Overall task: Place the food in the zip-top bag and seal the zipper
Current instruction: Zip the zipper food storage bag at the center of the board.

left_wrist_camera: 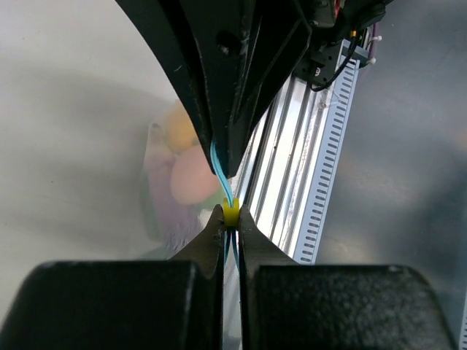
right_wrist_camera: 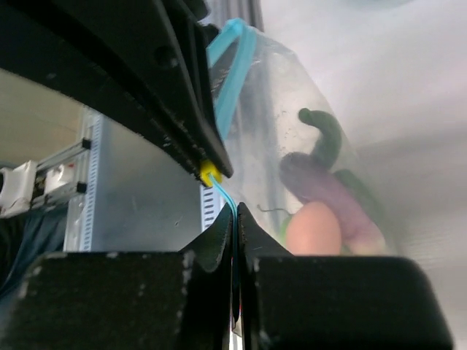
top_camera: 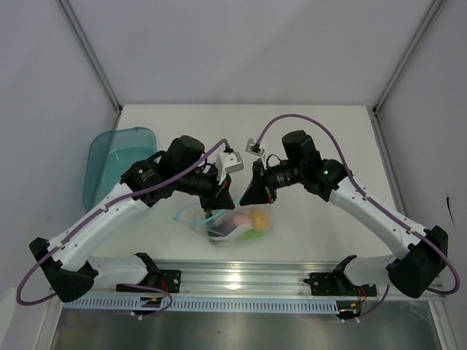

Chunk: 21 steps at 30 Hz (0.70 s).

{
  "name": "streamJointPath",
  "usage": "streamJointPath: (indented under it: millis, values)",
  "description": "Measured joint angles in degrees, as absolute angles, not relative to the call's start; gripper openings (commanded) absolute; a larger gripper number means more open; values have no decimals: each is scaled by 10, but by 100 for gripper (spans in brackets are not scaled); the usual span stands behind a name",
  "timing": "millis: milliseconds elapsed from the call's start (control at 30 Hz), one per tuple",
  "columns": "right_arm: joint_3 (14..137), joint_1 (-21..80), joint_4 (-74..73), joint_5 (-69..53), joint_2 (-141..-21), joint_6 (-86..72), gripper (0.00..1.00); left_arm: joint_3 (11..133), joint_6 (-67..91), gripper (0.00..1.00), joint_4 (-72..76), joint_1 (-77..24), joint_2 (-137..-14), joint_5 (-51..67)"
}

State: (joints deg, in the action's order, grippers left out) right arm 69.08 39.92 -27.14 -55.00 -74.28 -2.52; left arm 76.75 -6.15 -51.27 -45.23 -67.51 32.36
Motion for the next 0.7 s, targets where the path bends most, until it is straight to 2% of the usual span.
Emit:
streamJointPath:
  millis: [200,433,700]
  values:
    - [676,434,-236,-397,-731,-74,0,768,-59,1,-516,-447,-687,305]
    - [642,480,-211,-138,-694,-150,0,768,-40,0,-483,-441,-716,256]
    - [636,483,-218,77,-691,-196,0,769,-13,1,-471,-441,-732,226]
